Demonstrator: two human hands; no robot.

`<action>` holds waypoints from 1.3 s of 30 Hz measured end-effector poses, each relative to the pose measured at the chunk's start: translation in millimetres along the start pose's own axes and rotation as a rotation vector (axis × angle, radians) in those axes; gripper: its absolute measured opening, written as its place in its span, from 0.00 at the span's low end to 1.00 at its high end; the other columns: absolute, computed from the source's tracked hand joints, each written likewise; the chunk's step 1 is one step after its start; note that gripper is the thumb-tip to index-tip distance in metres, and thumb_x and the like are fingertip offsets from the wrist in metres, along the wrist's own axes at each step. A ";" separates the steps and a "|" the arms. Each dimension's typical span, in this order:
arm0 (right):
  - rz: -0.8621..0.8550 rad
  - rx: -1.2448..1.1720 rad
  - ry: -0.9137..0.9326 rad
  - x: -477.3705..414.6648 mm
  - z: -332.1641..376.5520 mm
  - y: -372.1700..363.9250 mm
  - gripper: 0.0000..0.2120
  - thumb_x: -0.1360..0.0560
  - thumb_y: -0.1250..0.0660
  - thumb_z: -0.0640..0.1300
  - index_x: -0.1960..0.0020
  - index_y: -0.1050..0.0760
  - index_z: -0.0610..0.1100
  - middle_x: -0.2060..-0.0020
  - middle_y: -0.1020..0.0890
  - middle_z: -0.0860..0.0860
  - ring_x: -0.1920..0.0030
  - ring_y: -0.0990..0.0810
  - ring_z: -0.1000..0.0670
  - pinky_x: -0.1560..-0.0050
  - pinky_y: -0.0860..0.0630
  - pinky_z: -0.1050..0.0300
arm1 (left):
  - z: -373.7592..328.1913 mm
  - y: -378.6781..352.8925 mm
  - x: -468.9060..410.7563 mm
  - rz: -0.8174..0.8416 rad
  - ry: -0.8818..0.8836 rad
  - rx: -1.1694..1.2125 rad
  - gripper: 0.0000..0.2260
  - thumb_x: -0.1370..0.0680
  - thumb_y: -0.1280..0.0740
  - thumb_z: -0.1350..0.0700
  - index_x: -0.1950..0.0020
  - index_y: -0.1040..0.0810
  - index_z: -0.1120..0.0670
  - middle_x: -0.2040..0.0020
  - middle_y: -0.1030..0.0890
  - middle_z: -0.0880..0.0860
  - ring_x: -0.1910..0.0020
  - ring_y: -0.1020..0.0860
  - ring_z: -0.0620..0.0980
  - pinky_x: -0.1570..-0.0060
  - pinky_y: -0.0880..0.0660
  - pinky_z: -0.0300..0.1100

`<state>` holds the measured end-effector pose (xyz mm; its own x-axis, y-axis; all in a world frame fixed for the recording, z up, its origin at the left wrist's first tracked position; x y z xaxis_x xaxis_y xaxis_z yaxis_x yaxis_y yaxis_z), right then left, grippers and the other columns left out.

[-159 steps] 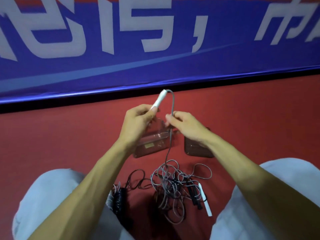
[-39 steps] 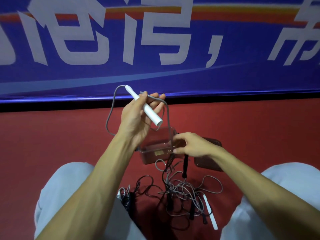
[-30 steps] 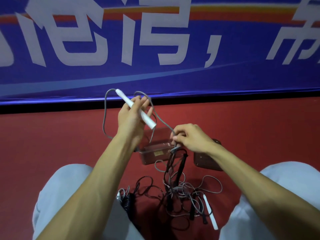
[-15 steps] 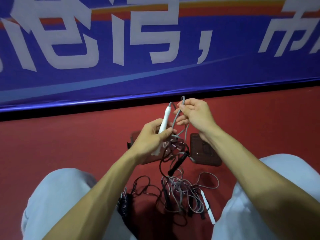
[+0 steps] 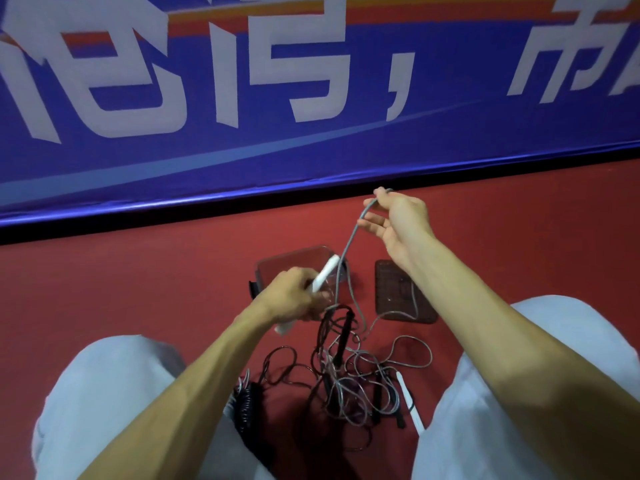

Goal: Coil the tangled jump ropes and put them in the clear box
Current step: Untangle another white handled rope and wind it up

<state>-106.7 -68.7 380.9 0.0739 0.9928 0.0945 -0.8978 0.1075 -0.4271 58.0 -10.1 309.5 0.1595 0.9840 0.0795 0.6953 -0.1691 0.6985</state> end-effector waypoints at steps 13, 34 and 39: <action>0.197 -0.062 -0.026 6.7 -4.1 -14.7 0.11 0.18 0.42 0.44 0.52 0.27 0.37 0.66 0.21 0.43 0.70 0.21 0.48 0.67 0.19 0.55 | -24.6 15.5 3.3 -0.234 -0.056 0.811 0.02 0.22 0.34 0.66 0.54 0.23 0.62 0.63 0.17 0.57 0.65 0.17 0.50 0.62 0.19 0.45; 0.745 1.221 0.470 36.0 -69.6 -39.8 0.02 0.23 0.31 0.43 0.51 0.22 0.49 0.64 0.22 0.63 0.62 0.25 0.64 0.60 0.32 0.69 | -35.0 75.1 22.3 -0.382 -0.169 1.681 0.03 0.19 0.37 0.62 0.51 0.26 0.60 0.62 0.16 0.55 0.58 0.15 0.53 0.58 0.18 0.43; 0.684 1.108 0.235 28.1 -75.0 -36.1 0.11 0.20 0.40 0.37 0.59 0.27 0.47 0.63 0.17 0.47 0.59 0.15 0.44 0.57 0.18 0.49 | -20.7 84.3 16.0 -0.508 -0.216 1.776 0.03 0.18 0.39 0.61 0.48 0.27 0.61 0.54 0.17 0.58 0.55 0.16 0.54 0.56 0.18 0.45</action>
<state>-39.6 -40.6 331.5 -0.5610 0.8263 -0.0500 -0.6526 -0.4044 0.6407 104.7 -7.5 384.3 -0.2962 0.9537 -0.0526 0.5032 0.1090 -0.8573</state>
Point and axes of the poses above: each hand's wrist, its own x-axis away from the middle knuckle, its own y-axis out of the back of the hand, z = x × y, the point moved 5 cm from there along -x, towards the middle knuckle
